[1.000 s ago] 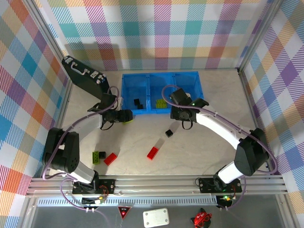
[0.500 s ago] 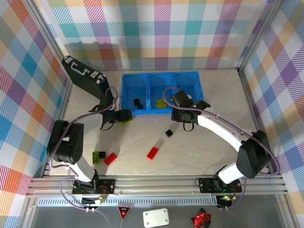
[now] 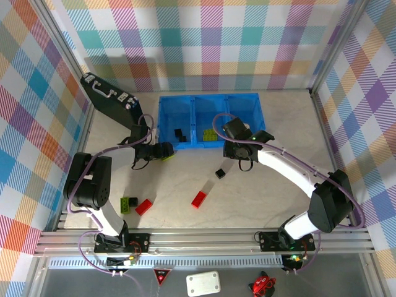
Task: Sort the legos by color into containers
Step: Pick up the lego from the center of the table.
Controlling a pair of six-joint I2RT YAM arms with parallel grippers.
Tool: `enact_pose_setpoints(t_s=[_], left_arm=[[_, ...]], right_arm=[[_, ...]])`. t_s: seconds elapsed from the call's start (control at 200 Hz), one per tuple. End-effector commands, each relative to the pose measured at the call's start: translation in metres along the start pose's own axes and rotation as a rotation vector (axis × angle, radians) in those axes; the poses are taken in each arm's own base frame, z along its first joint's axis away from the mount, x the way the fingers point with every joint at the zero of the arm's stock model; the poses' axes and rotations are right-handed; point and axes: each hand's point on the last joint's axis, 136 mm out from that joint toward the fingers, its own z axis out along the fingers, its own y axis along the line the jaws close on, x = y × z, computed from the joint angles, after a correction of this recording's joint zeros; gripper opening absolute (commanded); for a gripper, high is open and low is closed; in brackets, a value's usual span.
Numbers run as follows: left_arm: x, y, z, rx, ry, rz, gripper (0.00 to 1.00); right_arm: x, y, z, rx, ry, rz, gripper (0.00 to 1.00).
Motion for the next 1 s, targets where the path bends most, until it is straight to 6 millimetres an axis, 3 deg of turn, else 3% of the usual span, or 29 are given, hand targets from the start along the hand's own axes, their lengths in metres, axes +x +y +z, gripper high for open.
enact_pose_setpoints(t_s=[0.0, 0.45, 0.695, 0.995], left_arm=[[0.015, -0.006, -0.009, 0.026, 0.044, -0.024, 0.73], [0.048, -0.025, -0.012, -0.031, 0.085, 0.051, 0.72], [0.056, -0.005, -0.01, -0.295, 0.164, 0.11, 0.64], [0.06, -0.008, 0.002, -0.414, 0.198, 0.164, 0.52]], right_arm=[[-0.007, 0.0, -0.008, -0.017, -0.016, 0.016, 0.49], [-0.005, 0.002, -0.005, -0.021, -0.001, 0.012, 0.49], [-0.003, 0.002, -0.004, -0.017, 0.003, 0.009, 0.49], [-0.004, 0.0, -0.004, -0.005, 0.001, 0.002, 0.49]])
